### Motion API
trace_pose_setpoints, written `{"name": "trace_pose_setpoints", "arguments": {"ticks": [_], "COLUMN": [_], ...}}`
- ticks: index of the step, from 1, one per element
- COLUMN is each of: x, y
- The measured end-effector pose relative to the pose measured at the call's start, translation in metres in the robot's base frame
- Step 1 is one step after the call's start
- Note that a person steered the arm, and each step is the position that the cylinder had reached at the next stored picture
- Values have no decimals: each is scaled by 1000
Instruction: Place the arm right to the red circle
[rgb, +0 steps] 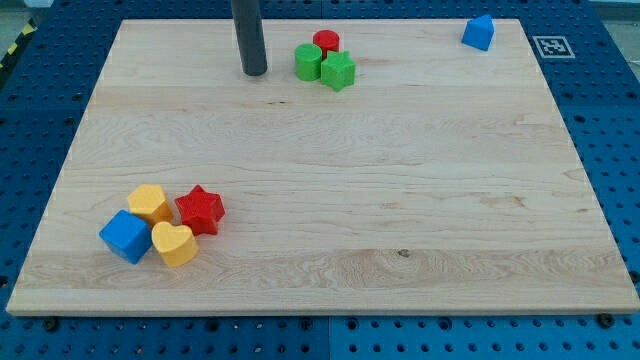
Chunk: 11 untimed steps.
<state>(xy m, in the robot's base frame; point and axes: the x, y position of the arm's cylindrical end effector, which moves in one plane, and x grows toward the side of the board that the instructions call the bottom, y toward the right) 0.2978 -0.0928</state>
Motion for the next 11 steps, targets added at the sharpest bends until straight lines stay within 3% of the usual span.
{"name": "trace_pose_setpoints", "arguments": {"ticks": [4,6,7,8,11], "x": [-39,-96,-97,-81,-43], "y": [6,65,126,148,156]}}
